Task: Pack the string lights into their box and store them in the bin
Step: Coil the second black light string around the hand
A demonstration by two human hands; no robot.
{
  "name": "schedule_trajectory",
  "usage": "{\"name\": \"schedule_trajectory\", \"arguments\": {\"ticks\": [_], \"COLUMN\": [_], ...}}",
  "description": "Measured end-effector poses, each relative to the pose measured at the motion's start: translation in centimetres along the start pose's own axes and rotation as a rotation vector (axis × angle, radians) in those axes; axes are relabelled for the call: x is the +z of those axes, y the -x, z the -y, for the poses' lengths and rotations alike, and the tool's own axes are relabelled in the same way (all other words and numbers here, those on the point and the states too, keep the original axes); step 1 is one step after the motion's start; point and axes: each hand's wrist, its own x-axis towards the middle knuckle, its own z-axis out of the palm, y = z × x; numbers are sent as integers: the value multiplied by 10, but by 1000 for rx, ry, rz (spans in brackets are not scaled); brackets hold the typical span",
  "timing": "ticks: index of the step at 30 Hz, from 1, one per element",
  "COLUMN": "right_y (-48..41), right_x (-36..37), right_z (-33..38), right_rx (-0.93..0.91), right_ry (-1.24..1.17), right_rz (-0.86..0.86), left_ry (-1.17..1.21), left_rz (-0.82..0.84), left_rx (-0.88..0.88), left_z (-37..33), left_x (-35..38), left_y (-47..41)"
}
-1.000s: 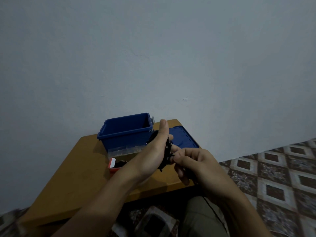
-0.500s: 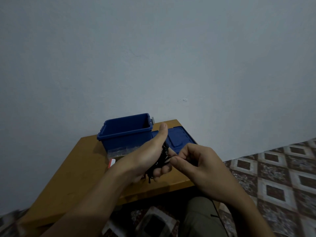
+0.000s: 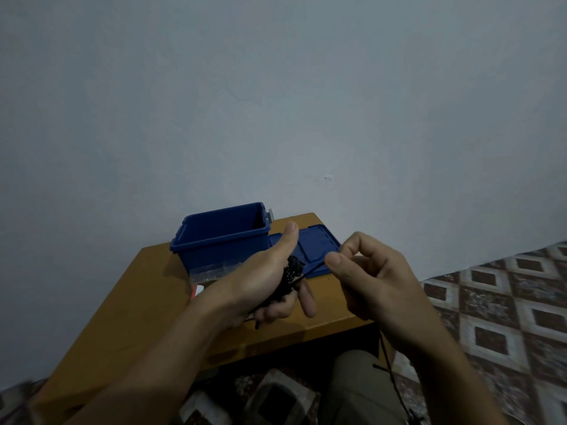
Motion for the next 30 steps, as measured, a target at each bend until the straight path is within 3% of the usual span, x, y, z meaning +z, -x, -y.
{"name": "schedule_trajectory", "arguments": {"ticks": [10,17,24,30], "right_y": [0,-4,-6,-5], "right_x": [4,6,12,14], "right_z": [-1,-14,-24,-27], "right_rx": [-97,-90,32,178], "right_ry": [-31,91,133,87], "right_rz": [-31,-140,-73,-57], "left_ry": [29,131,493,728], "left_rz": [136,341,647,662], "left_rx": [-48,26,196,330], "left_z": [1,5,17,13], "left_x": [-3,-4,-9,-11], "left_y": [-4,0,-7,0]}}
